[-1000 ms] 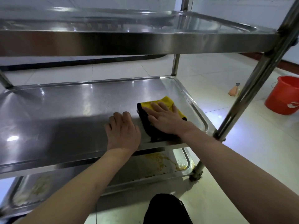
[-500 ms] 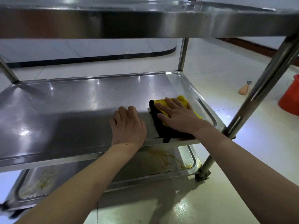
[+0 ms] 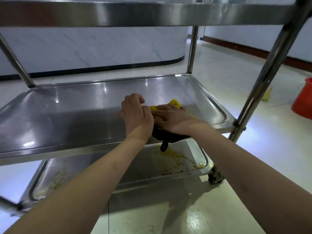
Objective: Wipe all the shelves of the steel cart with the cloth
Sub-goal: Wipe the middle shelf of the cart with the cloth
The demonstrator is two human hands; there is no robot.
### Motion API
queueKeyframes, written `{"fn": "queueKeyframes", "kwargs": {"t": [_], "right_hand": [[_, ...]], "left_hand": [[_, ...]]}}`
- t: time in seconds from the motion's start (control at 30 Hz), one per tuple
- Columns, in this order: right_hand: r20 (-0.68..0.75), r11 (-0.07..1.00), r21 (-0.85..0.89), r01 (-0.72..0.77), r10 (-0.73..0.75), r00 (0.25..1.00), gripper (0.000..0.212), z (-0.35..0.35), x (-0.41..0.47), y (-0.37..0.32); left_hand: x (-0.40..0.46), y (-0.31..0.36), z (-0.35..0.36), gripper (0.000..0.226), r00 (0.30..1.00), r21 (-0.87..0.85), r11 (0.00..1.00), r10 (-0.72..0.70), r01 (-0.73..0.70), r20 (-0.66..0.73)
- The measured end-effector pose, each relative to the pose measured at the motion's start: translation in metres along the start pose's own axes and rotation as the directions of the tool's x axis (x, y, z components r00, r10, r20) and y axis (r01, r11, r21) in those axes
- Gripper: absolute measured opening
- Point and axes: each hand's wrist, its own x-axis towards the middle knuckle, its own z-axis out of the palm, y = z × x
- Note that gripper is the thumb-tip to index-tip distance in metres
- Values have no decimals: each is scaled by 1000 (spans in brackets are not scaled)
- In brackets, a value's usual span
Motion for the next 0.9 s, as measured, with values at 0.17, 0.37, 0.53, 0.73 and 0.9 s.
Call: {"fn": "queueKeyframes", "kwargs": {"t": [0.17,0.37,0.53,0.73,0.9], "right_hand": [[-14,999,-27,-18,18,1000,61,2,-32,-6],[-8,988,-154,22,-24,1000,85,0,-63,-11],[-45,974,-220,47,-59,997,85,7,-80,-14],[-100,989,-146,16,-31,995,68,11,-88,-1],[-95,991,-15,-135,133,987,59,-2,-93,28]], "left_hand": [[2,-4,-18,23,998,-185,983,6,4,57],[4,-22,-52,20,985,-185,981,89,-61,150],[-9,-56,-74,18,968,-110,985,151,-131,199],[-3,-55,-71,18,971,7,999,43,-46,236],[5,-61,-71,15,972,40,999,-24,15,235]]}}
